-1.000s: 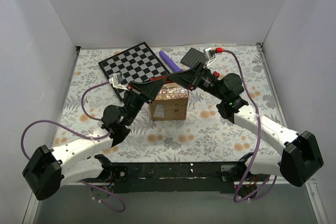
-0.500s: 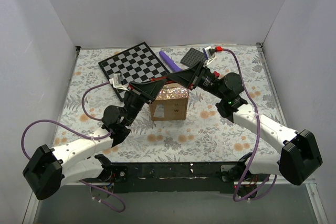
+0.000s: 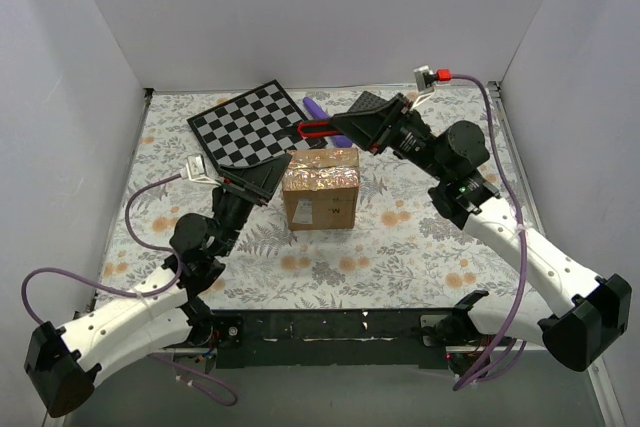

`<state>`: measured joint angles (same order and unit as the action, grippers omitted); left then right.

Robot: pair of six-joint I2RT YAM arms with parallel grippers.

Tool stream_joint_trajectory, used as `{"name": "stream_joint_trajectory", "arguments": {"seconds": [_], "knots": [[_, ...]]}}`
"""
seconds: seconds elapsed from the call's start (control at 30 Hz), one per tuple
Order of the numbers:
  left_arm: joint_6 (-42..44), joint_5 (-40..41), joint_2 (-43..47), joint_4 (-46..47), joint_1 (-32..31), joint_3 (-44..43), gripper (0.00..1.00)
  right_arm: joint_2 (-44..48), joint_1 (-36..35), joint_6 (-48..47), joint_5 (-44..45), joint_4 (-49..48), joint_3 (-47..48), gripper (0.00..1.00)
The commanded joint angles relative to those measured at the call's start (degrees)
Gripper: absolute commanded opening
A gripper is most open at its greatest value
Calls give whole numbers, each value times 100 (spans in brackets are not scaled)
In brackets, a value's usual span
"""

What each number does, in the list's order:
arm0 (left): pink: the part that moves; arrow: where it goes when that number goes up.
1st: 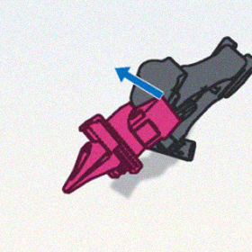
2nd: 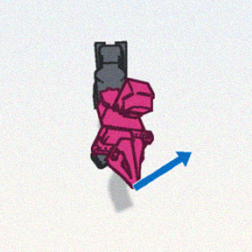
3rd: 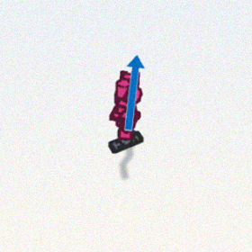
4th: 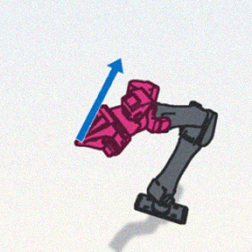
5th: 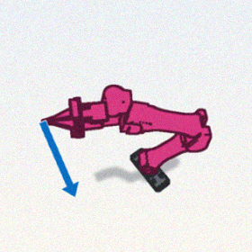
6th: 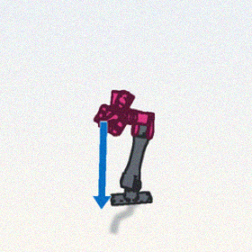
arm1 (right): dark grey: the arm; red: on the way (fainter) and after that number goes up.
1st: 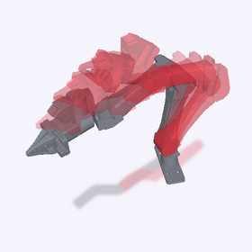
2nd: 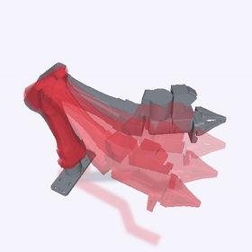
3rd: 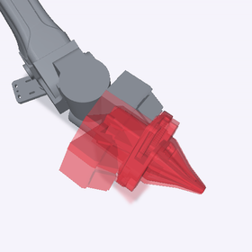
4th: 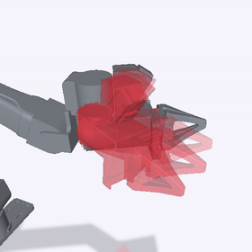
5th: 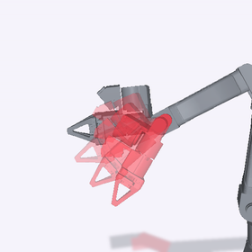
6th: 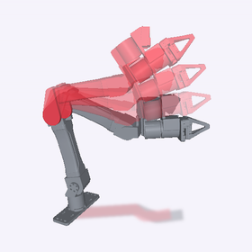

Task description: Unpack the express box

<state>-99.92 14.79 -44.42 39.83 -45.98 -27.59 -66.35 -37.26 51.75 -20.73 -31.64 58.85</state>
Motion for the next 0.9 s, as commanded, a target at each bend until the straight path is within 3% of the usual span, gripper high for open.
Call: {"name": "stream_joint_trajectory", "arguments": {"seconds": [0.0, 0.17, 0.3, 0.4, 0.7, 0.87], "knots": [[139, 577, 583, -1248, -8, 96, 98, 201, 60, -1189, 1061, 666, 644, 1], [858, 798, 971, -3084, -8, -491, 91, 87, 60, -2334, 2552, 1949, 1111, 1], [1404, 938, 551, -5137, -8, -1379, 85, -62, 52, -3081, 3381, 2223, 1094, 1], [1422, 1158, 225, -6019, 1, -1915, 83, -290, 60, -3539, 3953, 2311, 1067, 1], [1554, 921, -189, -6337, 10, -2039, 79, -1064, 52, -4129, 4446, 2548, 1006, 1], [1677, 921, -409, -6296, 27, -2013, 87, -1179, 60, -4173, 4228, 2522, 663, 1]]}}
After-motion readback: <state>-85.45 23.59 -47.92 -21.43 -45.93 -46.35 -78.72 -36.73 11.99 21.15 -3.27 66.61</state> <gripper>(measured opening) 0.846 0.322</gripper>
